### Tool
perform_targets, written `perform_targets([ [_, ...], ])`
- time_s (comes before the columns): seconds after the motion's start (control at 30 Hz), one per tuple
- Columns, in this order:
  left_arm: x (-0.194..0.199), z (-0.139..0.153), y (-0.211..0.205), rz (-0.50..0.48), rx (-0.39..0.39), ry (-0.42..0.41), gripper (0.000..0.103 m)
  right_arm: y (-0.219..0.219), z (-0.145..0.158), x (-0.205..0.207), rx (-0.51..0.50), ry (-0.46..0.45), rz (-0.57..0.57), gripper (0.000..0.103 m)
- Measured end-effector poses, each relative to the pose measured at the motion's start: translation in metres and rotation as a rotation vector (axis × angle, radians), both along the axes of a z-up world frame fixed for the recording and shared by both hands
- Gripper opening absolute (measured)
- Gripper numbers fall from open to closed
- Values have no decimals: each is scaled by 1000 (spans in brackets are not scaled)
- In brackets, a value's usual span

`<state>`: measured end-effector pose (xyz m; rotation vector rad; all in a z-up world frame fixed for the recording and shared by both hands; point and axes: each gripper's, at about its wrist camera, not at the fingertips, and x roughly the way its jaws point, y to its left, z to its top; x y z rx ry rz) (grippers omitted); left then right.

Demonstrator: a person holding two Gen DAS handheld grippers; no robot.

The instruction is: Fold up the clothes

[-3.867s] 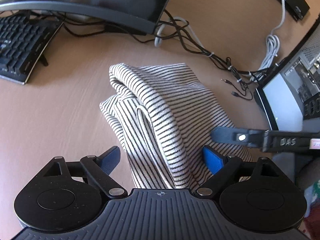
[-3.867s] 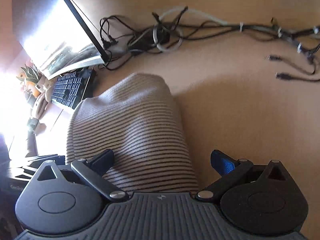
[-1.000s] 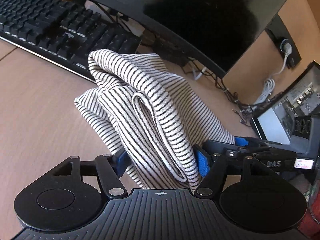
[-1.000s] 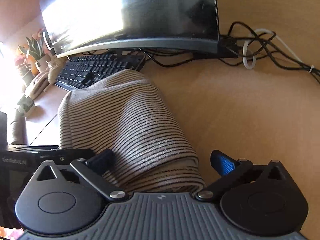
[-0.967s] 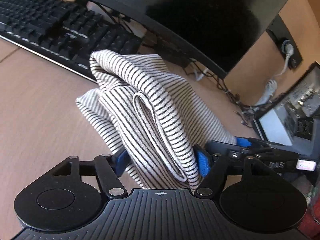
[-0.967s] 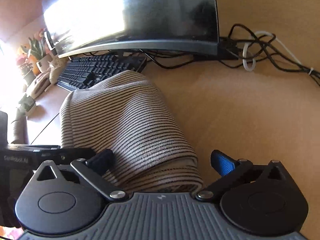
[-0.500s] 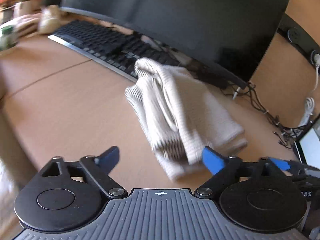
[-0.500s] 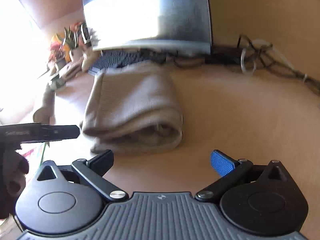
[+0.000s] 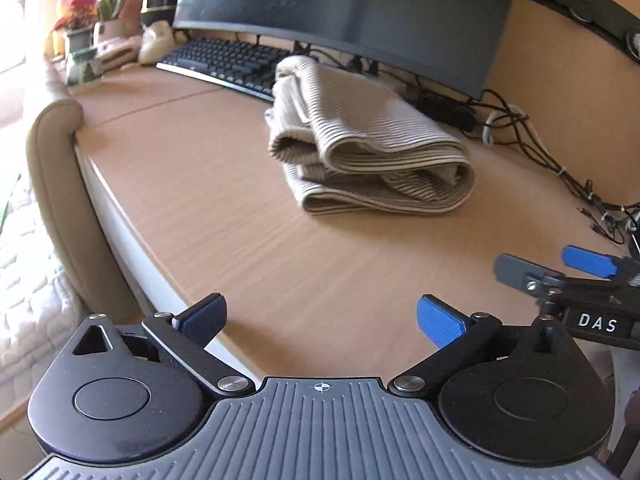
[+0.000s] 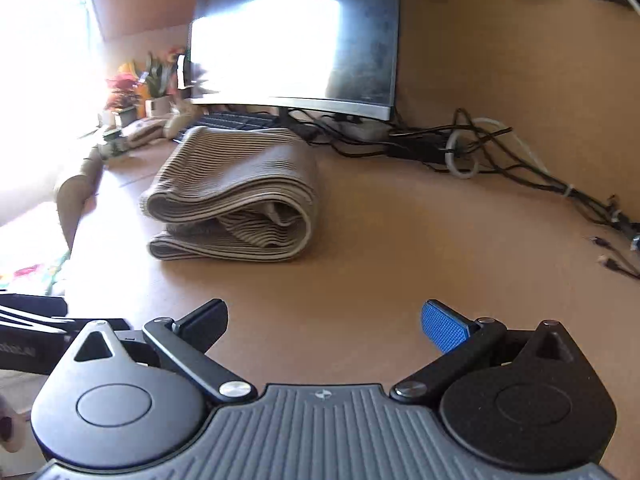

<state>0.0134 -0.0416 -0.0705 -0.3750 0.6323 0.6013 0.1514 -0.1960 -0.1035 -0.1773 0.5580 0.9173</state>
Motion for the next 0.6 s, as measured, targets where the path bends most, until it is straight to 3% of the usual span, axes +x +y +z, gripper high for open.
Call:
perform_targets([
  [0.2,-3,0,-6,54,40,2,103,-11,3,1,61,0,-30,103],
  [0.37,-5,0,-12,64,52,10,103,-15,6,-6,66,-45,-35,103],
  [0.6,-10,2,-15,76,58,8,103,-13,5,-4,56,-28,-27,103],
])
